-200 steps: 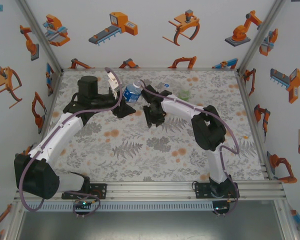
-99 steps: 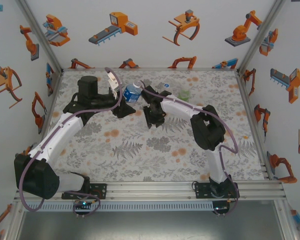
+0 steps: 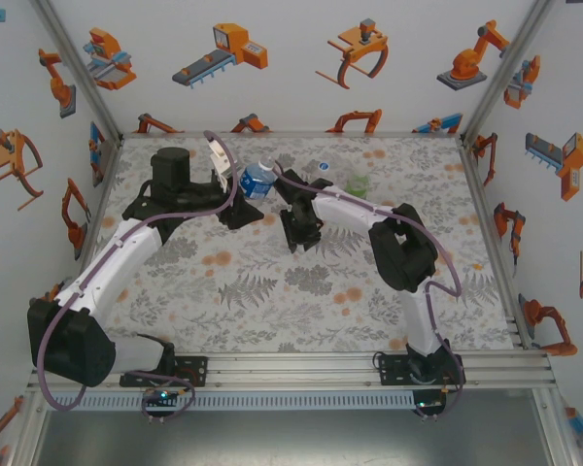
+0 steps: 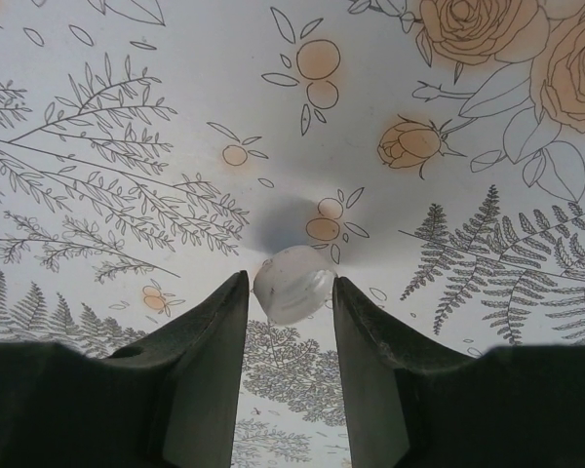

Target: Screw on the bottle caps

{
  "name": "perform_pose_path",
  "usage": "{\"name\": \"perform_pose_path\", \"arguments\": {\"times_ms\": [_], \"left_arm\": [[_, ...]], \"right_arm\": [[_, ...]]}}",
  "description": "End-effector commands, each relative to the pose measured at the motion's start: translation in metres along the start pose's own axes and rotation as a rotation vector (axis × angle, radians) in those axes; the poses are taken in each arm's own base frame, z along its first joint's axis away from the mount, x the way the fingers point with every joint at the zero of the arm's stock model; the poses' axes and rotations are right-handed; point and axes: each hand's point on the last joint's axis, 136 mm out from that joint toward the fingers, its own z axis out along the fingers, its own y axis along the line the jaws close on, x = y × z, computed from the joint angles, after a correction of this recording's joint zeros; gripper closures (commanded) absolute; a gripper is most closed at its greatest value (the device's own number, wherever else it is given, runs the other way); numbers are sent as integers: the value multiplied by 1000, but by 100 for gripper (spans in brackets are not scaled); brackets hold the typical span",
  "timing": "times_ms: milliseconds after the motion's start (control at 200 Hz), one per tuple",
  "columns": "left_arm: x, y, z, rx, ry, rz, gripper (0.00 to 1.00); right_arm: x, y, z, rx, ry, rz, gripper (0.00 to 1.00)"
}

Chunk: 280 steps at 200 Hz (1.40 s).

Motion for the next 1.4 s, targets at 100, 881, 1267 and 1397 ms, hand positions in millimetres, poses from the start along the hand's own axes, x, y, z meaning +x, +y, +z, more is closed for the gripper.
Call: {"name": "perform_pose_path", "arguments": {"times_ms": [100,881,1267,1397], "left_arm": [[-7,-2,-1,23,-18,-1,100],[-1,-1,6,35,-1,-16,100],[3,-2,9,44,13,-23,100],[4,-1,10,45,17,-26,100]], "right_arm": [[11,-1,13,4,38,-8,61],[5,20,6,-342,-63,199,79],[25,-38,-2,-327,-170,439,65],[30,-54,-9,-218,-168,409,57]]}}
